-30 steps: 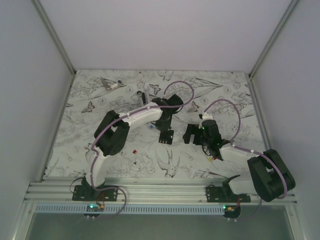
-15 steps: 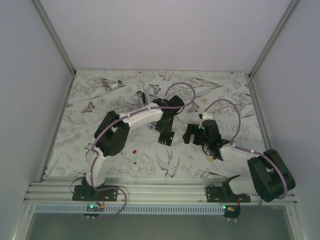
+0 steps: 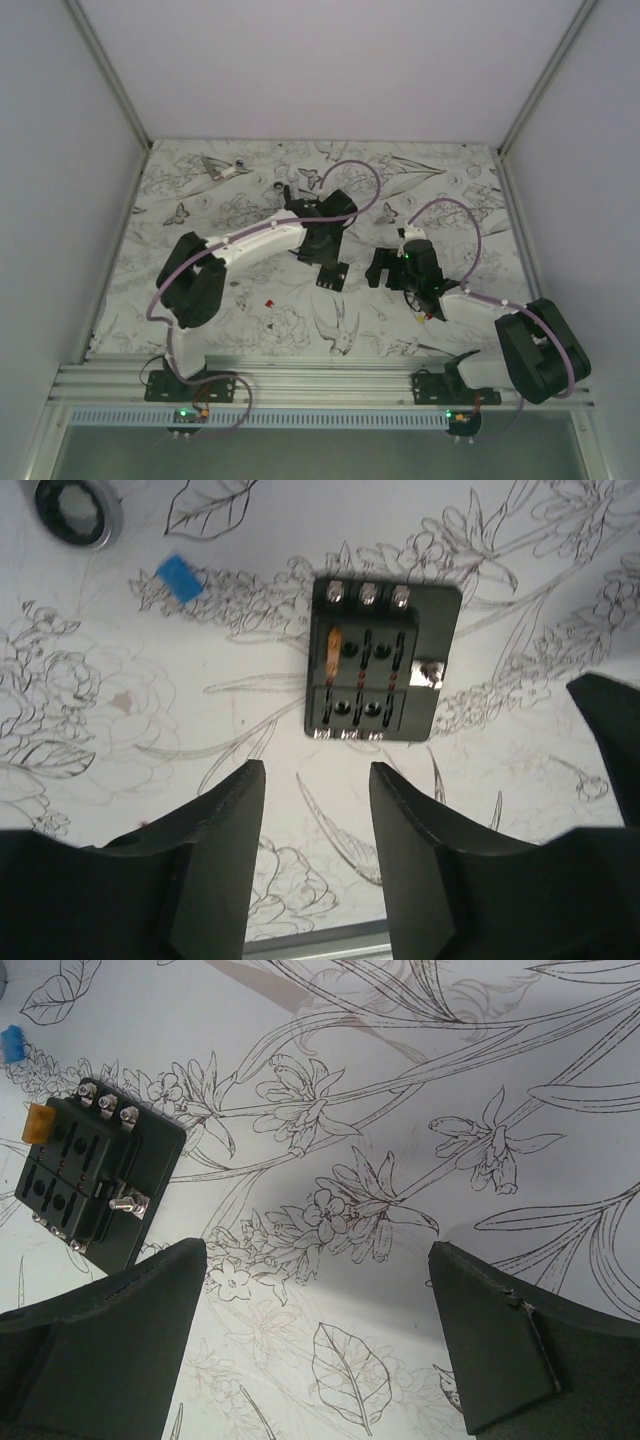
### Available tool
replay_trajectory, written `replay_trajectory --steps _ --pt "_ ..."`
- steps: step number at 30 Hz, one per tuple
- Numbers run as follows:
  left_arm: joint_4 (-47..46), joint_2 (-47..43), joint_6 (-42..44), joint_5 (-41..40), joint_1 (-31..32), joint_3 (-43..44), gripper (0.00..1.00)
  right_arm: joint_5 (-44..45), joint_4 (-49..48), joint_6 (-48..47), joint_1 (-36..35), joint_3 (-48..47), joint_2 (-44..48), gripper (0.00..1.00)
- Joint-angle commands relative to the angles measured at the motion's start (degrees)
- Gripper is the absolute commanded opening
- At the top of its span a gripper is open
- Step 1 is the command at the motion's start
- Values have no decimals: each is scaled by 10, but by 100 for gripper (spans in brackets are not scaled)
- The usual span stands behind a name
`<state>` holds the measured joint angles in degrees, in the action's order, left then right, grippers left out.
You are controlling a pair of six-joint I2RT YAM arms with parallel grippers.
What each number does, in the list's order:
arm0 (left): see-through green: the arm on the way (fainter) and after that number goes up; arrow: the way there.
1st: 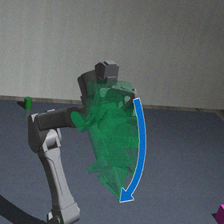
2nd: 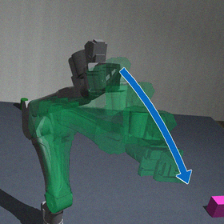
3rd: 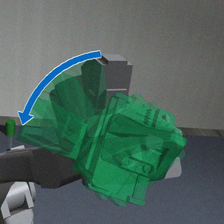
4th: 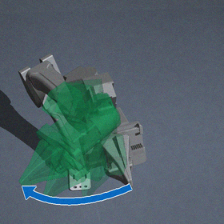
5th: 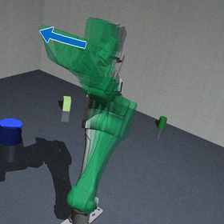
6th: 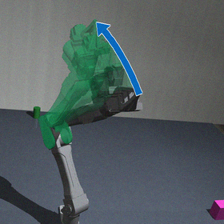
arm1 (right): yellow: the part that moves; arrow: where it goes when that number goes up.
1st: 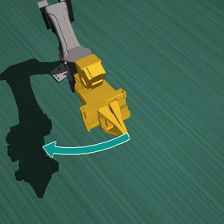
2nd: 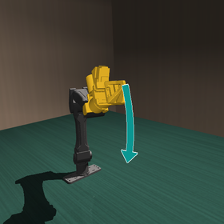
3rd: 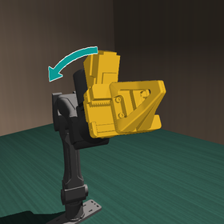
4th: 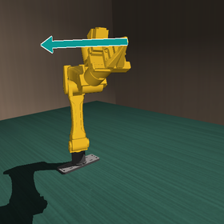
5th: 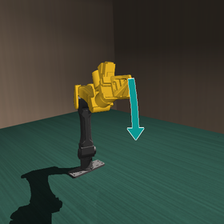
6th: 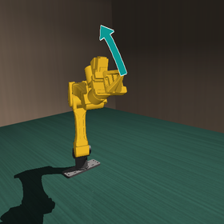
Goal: Snap on the fuse box
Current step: Install the fuse at the fuse box base, then pick up the fuse from the center of the board.
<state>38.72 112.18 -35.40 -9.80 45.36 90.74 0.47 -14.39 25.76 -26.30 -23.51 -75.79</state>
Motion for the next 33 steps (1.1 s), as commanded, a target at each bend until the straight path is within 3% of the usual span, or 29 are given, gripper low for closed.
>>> replay_trajectory --steps 1,15,24,28,33 --pt "-10 -72 -9 7 -5 -67 50 -12 -14 -5 5 -10 9 100" --pt "-19 -245 -106 -17 -59 -333 62 -22 -10 -15 3 -15 21 100" --pt "-97 -249 -229 -23 -74 -423 56 -17 -9 -13 3 -16 16 100" --pt "-105 -222 -287 -24 -74 -412 46 -17 -10 -14 3 -15 12 100" --pt "-105 -204 -326 -51 -70 -409 45 -17 -11 -15 3 -15 12 100"
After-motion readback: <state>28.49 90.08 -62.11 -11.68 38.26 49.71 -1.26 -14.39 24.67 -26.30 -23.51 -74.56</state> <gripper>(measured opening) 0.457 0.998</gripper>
